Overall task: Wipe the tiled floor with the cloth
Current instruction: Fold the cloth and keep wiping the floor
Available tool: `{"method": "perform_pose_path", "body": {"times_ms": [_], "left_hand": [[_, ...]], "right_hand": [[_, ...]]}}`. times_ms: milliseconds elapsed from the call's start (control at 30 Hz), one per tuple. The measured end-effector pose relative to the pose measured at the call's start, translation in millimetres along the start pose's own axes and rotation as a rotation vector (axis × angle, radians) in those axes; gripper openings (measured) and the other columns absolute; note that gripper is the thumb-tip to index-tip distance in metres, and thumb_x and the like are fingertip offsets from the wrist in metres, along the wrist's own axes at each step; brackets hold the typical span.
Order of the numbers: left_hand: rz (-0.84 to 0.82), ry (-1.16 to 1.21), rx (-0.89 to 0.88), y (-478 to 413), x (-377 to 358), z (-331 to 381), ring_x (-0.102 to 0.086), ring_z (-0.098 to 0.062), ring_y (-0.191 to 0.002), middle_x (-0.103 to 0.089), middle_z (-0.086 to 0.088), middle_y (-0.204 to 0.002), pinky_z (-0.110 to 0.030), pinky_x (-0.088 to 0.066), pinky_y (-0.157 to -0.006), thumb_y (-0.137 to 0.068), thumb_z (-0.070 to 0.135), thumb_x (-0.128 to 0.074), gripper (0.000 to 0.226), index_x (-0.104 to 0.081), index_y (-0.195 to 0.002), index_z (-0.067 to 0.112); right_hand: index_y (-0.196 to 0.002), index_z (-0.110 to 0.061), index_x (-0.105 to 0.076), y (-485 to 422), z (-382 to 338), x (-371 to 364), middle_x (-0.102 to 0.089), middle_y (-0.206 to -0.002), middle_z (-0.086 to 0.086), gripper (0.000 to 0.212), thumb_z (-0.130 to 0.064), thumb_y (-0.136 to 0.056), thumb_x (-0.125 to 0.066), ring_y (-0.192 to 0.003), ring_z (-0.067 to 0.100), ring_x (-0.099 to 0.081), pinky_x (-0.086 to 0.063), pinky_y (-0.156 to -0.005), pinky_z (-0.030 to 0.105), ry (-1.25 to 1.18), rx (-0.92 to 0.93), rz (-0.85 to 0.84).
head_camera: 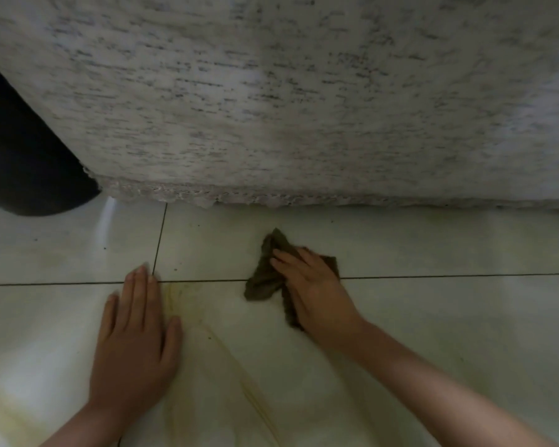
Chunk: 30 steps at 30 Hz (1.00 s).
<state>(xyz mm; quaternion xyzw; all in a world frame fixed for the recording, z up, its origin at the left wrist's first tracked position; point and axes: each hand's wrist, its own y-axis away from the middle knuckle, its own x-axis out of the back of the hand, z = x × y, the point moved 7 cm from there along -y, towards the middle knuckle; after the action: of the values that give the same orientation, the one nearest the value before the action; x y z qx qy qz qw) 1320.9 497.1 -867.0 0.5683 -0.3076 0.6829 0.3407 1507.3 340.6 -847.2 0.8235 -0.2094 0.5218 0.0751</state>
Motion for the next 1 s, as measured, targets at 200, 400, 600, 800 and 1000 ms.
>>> {"method": "perform_pose_path", "body": {"times_ms": [200, 400, 600, 800, 1000], "left_hand": [[0.01, -0.007, -0.017, -1, -2, -2, -0.013, -0.026, -0.148, -0.016, -0.016, -0.159, -0.048, -0.013, -0.118, -0.093, 0.039, -0.024, 0.07, -0.023, -0.148, -0.005], [-0.005, -0.018, -0.008, -1, -2, -1, -0.01, -0.026, -0.149, -0.014, -0.017, -0.159, -0.051, -0.015, -0.118, -0.095, 0.04, -0.021, 0.07, -0.02, -0.149, -0.004], [-0.012, 0.007, 0.017, 0, 2, -3, -0.009, -0.025, -0.149, -0.013, -0.017, -0.159, -0.048, -0.015, -0.119, -0.094, 0.04, -0.022, 0.071, -0.02, -0.148, -0.006], [-0.012, -0.004, 0.009, -1, 0, -4, -0.002, -0.022, -0.15, -0.005, -0.013, -0.161, -0.042, -0.008, -0.12, -0.095, 0.041, -0.024, 0.072, -0.01, -0.151, -0.003], [0.003, 0.051, 0.021, 0, 1, -5, -0.007, -0.027, -0.149, -0.008, -0.019, -0.159, -0.042, -0.01, -0.12, -0.095, 0.04, -0.027, 0.074, -0.011, -0.15, -0.006]], "right_hand": [[-0.134, -0.008, -0.053, 3, 138, 66, -0.048, -0.144, 0.013, 0.057, -0.038, -0.098, -0.021, -0.139, 0.033, -0.035, -0.017, -0.115, 0.057, 0.347, -0.429, 0.068], [-0.14, -0.009, -0.043, -58, 67, 12, -0.041, -0.145, 0.018, 0.049, -0.027, -0.097, -0.028, -0.138, 0.039, -0.026, -0.008, -0.117, 0.052, 0.345, -0.637, 0.071], [-0.14, -0.001, -0.046, -70, -101, -59, -0.041, -0.149, 0.016, 0.072, 0.001, -0.07, -0.066, -0.143, 0.036, -0.029, -0.012, -0.12, 0.045, -0.081, 0.257, -0.192], [-0.124, -0.007, -0.06, -119, 35, -6, -0.064, -0.121, 0.016, 0.032, -0.006, -0.095, -0.048, -0.101, 0.032, -0.061, -0.044, -0.086, 0.032, -0.012, -0.232, -0.088], [-0.128, -0.006, -0.055, -132, -43, -49, -0.056, -0.129, 0.017, 0.047, -0.008, -0.082, -0.049, -0.123, 0.031, -0.046, -0.025, -0.108, 0.036, 0.098, -0.293, 0.122]]}}
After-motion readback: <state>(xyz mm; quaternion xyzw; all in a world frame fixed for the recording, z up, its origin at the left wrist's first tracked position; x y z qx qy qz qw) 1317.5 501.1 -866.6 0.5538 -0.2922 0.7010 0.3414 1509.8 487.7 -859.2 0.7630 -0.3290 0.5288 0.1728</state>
